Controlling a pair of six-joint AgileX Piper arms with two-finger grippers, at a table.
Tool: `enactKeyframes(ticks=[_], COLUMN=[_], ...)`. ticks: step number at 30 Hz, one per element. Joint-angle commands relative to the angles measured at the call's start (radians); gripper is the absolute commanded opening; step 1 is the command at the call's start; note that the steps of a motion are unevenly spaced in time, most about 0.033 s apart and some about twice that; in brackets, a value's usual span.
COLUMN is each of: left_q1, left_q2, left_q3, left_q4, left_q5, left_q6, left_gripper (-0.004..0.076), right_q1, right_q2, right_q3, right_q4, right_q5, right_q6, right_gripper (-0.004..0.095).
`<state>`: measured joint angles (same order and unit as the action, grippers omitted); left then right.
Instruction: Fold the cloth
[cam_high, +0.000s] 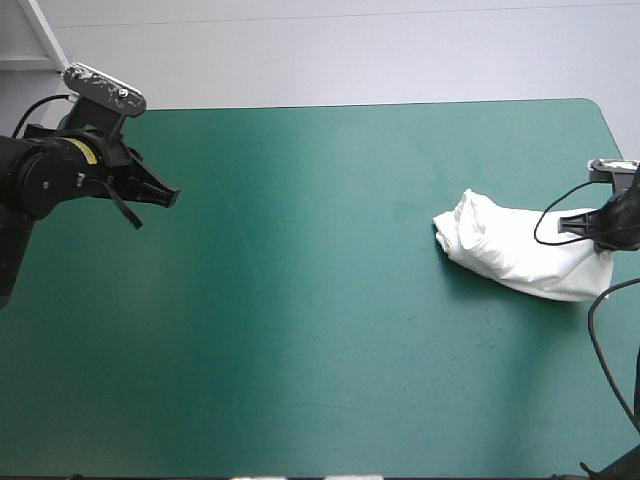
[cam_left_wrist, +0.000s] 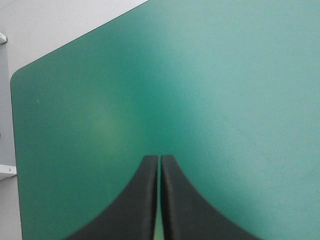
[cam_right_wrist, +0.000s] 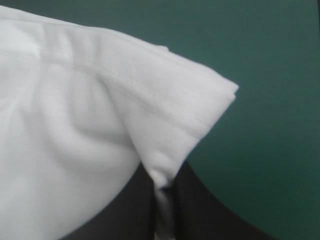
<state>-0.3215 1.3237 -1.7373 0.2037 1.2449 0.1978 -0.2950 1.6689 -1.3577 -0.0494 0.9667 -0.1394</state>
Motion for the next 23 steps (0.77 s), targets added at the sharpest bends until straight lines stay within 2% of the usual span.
enactKeyframes(ticks=[1, 4, 6, 8, 10, 11, 13, 14, 16, 18, 23], left_q1=[-0.002, -0.002, -0.002, -0.002, -0.002, -0.002, -0.002, -0.002, -0.002, -0.002, -0.002], left_q2=[-0.021, -0.023, -0.023, -0.029, -0.042, -0.047, -0.069, -0.087, -0.121, -0.163, -0.284], left_q3=[-0.024, -0.024, -0.025, -0.025, -0.027, -0.027, -0.027, -0.027, -0.027, -0.025, 0.002], left_q4=[0.005, 0.005, 0.017, 0.023, 0.025, 0.025, 0.025, 0.025, 0.041, 0.078, 0.143], left_q5=[-0.008, -0.012, -0.012, -0.016, -0.023, -0.031, -0.041, -0.042, -0.029, -0.01, -0.021], left_q6=[-0.001, 0.004, 0.004, 0.004, 0.004, 0.002, -0.005, -0.008, -0.012, -0.033, -0.085], left_gripper=[0.0019, 0.0019, 0.0019, 0.0019, 0.0019, 0.0019, 0.0019, 0.0019, 0.0019, 0.0019, 0.0019], right_q1=[-0.009, -0.011, -0.011, -0.009, -0.001, 0.003, 0.019, 0.033, 0.057, 0.087, 0.116], right_q2=[-0.053, -0.056, -0.061, -0.071, -0.089, -0.107, -0.159, -0.192, -0.257, -0.338, -0.539], right_q3=[-0.031, -0.031, -0.036, -0.046, -0.066, -0.078, -0.102, -0.115, -0.137, -0.157, -0.165], right_q4=[-0.067, -0.047, -0.002, 0.037, 0.112, 0.166, 0.303, 0.4, 0.502, 0.561, 0.574], right_q5=[-0.028, -0.026, -0.024, -0.005, 0.026, 0.036, 0.048, 0.065, 0.077, 0.069, -0.029], right_q6=[0.017, 0.021, 0.017, 0.017, -0.001, -0.033, -0.104, -0.178, -0.262, -0.302, -0.309], right_gripper=[0.012, 0.0356, 0.0556, 0.0688, 0.0728, 0.0706, 0.0553, 0.0329, -0.003, 0.0007, 0.0])
